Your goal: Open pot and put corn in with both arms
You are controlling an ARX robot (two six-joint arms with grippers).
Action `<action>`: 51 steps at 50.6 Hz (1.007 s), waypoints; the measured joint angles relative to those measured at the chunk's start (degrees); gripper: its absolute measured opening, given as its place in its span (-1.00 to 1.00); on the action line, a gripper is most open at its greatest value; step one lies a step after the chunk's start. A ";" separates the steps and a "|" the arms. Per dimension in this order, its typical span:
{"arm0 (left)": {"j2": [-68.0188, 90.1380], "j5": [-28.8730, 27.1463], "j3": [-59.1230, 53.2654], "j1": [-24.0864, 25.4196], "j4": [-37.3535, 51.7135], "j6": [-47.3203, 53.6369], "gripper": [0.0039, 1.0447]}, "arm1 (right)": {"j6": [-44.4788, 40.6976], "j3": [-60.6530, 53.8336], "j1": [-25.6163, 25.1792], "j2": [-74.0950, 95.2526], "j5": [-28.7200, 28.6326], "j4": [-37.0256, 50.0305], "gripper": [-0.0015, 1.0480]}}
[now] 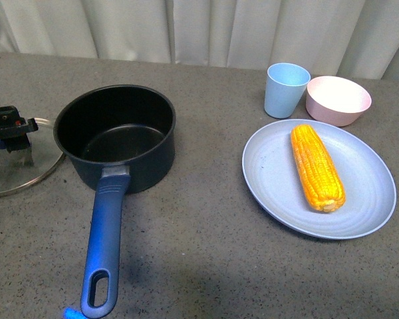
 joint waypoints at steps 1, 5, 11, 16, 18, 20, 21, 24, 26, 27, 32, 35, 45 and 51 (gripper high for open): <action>0.15 0.02 0.00 -0.02 -0.02 0.22 0.09 | 0.00 0.00 0.00 0.00 0.00 0.00 0.82; 0.24 -0.17 0.09 -0.04 -0.13 0.63 0.09 | 0.02 0.00 0.00 0.00 0.00 0.00 0.82; 0.24 -0.68 0.17 -0.09 -0.13 0.81 0.09 | 0.00 0.00 0.00 0.00 0.00 0.00 0.82; 0.22 -0.37 0.00 -0.13 0.70 0.96 0.31 | 0.00 0.00 0.00 0.00 0.00 0.00 0.82; -0.20 -0.42 -0.17 -0.13 0.90 0.96 0.44 | 0.00 0.00 0.00 0.00 0.02 0.00 0.82; -1.25 -0.22 -0.52 -0.13 0.90 0.94 0.61 | 0.00 0.00 0.00 0.00 0.00 0.00 0.82; -1.73 -0.20 -0.68 -0.13 0.90 0.92 0.68 | 0.00 0.00 0.00 0.02 0.00 0.00 0.82; -3.21 -0.26 -1.18 -0.09 0.87 0.70 0.86 | 0.00 0.00 0.00 0.00 0.00 0.00 0.82; -5.11 -0.76 -1.92 0.00 0.37 0.50 0.90 | 0.00 0.00 0.00 0.00 0.00 0.00 0.82; -5.90 -1.18 -2.32 0.00 0.28 0.52 0.88 | 0.00 0.00 0.00 0.00 0.00 0.00 0.82; -12.11 -1.64 -6.01 0.31 -0.79 0.02 0.88 | 0.00 0.00 0.00 0.02 0.02 0.00 0.82; -17.38 -0.98 -9.90 0.57 -0.26 -0.52 0.88 | 0.00 0.00 0.00 0.00 0.00 0.00 0.82; -26.21 1.66 -17.75 1.16 2.10 -0.42 0.77 | 0.00 0.00 0.00 0.00 0.00 0.00 0.82; -27.45 7.56 -22.45 1.01 10.16 0.52 0.44 | 0.00 0.00 0.00 0.02 0.02 0.00 0.82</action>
